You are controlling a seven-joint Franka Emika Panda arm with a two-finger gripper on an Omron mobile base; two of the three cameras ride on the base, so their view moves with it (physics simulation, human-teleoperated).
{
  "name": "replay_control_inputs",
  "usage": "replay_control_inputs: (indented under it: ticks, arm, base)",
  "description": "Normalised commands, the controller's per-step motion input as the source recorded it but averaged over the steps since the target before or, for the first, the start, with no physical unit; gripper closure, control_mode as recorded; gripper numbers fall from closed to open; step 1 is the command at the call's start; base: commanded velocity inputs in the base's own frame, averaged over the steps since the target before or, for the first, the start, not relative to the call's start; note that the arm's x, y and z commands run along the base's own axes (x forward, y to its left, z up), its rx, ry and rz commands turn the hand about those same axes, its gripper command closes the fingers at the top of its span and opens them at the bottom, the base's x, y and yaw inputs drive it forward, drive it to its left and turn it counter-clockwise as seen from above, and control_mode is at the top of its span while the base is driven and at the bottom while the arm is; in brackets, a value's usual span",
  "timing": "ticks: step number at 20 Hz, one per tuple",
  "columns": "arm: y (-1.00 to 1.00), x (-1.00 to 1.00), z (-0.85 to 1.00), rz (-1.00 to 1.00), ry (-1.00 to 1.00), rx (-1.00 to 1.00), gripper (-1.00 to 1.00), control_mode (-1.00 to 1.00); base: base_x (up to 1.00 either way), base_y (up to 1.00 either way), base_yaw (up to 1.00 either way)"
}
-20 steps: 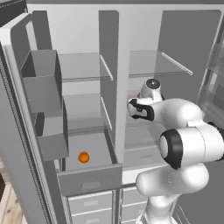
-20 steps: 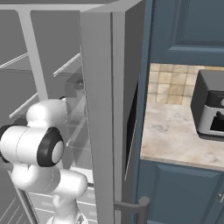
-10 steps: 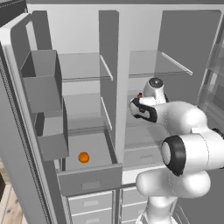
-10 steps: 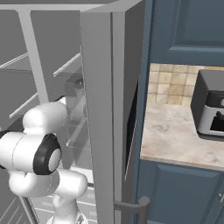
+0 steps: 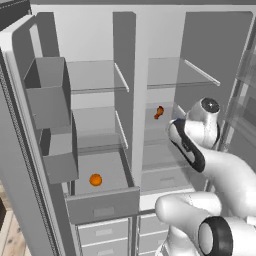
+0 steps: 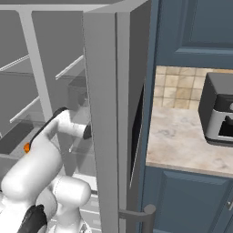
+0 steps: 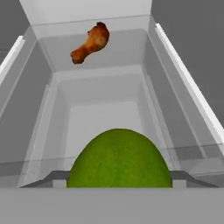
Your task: Take the lime and tangerine from the fridge shelf and place them in the freezer drawer to begin freezing them.
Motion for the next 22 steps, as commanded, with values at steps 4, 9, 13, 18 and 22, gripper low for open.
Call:
replay_control_inputs:
  ticks: [4, 9, 13, 18, 22]
  arm:
    - [0.19, -1.00, 0.98, 0.00, -0.12, 0.00, 1.00, -1.00]
    - [0.44, -1.00, 1.00, 0.04, -0.04, 0.00, 1.00, -1.00]
    - [0.43, -1.00, 1.00, 0.14, 0.00, -0.03, 1.00, -1.00]
    - [0.50, -0.92, 0.89, 0.20, 0.07, -0.10, 1.00, -1.00]
    - [0.51, -0.85, 0.57, 0.22, 0.19, -0.15, 1.00, -1.00]
  base:
    - [0.00, 0.00, 0.00]
    - [0.00, 0.00, 0.00]
    - [0.00, 0.00, 0.00]
    - [0.00, 0.00, 0.00]
    - [0.00, 0.00, 0.00]
